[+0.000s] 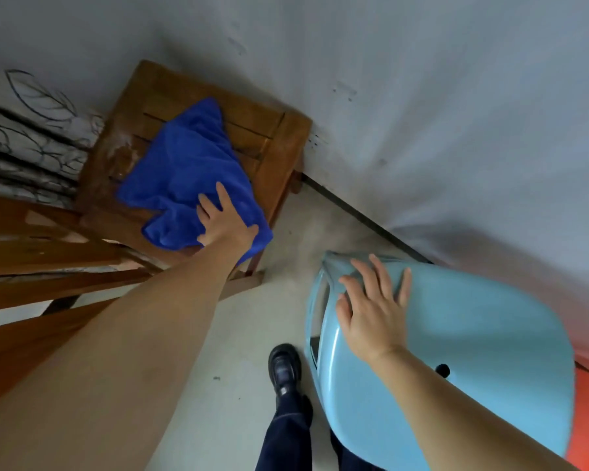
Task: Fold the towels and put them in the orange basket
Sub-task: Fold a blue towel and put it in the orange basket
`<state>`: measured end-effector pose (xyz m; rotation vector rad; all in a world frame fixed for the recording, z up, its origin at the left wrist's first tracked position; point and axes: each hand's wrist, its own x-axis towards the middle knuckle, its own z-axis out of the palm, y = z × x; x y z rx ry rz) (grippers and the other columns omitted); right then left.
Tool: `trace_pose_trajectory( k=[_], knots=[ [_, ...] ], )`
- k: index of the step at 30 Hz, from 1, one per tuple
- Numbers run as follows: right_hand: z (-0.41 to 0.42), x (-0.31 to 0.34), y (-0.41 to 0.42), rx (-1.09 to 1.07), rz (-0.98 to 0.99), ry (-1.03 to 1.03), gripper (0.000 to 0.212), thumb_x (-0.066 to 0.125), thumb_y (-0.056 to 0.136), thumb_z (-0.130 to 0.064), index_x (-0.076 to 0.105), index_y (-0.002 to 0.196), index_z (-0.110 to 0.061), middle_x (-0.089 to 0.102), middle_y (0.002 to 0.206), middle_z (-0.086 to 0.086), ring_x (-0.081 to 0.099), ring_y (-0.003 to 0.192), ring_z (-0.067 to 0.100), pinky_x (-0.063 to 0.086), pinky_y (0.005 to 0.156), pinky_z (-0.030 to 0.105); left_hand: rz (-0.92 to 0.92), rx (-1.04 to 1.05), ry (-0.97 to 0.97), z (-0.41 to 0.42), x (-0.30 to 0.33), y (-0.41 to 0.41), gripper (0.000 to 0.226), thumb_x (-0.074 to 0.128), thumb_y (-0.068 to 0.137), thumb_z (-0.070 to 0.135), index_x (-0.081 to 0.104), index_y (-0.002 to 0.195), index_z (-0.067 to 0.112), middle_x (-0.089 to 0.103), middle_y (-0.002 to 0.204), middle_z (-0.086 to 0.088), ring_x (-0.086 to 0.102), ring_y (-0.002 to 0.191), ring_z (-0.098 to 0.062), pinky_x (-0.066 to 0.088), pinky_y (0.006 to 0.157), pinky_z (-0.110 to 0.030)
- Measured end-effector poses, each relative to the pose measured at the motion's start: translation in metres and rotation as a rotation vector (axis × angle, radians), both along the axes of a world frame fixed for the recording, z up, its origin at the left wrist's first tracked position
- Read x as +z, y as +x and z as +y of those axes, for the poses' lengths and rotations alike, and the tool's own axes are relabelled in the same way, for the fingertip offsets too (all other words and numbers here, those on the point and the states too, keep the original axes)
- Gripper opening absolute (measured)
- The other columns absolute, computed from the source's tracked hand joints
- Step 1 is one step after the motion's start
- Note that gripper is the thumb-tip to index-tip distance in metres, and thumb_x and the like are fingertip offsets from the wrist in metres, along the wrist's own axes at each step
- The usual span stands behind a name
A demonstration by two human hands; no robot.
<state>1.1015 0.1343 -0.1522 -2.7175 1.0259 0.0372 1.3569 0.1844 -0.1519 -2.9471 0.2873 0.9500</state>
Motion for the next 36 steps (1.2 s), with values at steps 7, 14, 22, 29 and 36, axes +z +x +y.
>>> trace_pose_trajectory(
  k=[7,14,22,29,36],
  knots=[
    [-0.001,-0.001,0.0,-0.004,-0.019,-0.021,0.03,0.041,0.082,-0.031,0.068,0.087,-0.02,0.064,0.118,0.002,0.039,0.128,0.023,0.016,0.11,0.061,-0.079,-0.005,-0.161,-0.003,0.014,0.03,0.06,0.054,0.09,0.014,0.029,0.145,0.016,0.032,0.143,-0.022,0.034,0.131,-0.041,0.036,0.105,-0.046],
    [-0.011,0.02,0.005,0.069,0.166,0.198,0.044,0.034,0.08,-0.039,0.069,0.097,-0.02,0.062,0.123,0.002,0.033,0.132,0.023,0.023,0.106,0.065,-0.163,0.422,-0.867,-0.038,0.102,-0.001,0.033,0.049,0.081,0.009,0.058,0.112,0.013,0.063,0.105,-0.006,0.059,0.097,-0.028,0.045,0.078,-0.031],
    [-0.047,0.139,-0.013,0.104,0.261,0.526,0.063,0.035,0.099,-0.04,0.011,0.152,-0.016,0.025,0.155,0.01,0.02,0.145,0.024,0.021,0.116,0.035,0.168,0.399,-1.279,-0.028,0.247,-0.088,0.031,0.052,0.081,-0.001,0.059,0.09,0.028,0.063,0.081,0.009,0.058,0.072,-0.007,0.049,0.071,-0.021],
    [-0.051,0.273,-0.06,-0.067,0.067,0.498,0.032,0.043,0.096,-0.026,0.05,0.125,-0.014,0.059,0.121,0.008,0.058,0.106,0.032,0.044,0.077,0.033,0.741,0.428,-1.169,-0.018,0.334,-0.147,0.022,0.048,0.08,0.006,0.06,0.099,0.008,0.064,0.094,-0.016,0.059,0.086,-0.03,0.048,0.082,-0.04],
    [-0.049,0.342,-0.086,-0.329,-0.455,0.679,0.024,0.065,0.075,-0.031,0.05,0.092,-0.022,0.06,0.086,0.0,0.054,0.073,0.016,0.05,0.072,0.043,0.97,0.361,-1.032,-0.023,0.367,-0.179,0.026,0.038,0.089,0.007,0.056,0.071,0.01,0.061,0.063,-0.004,0.057,0.064,-0.017,0.045,0.067,-0.027]
  ],
)
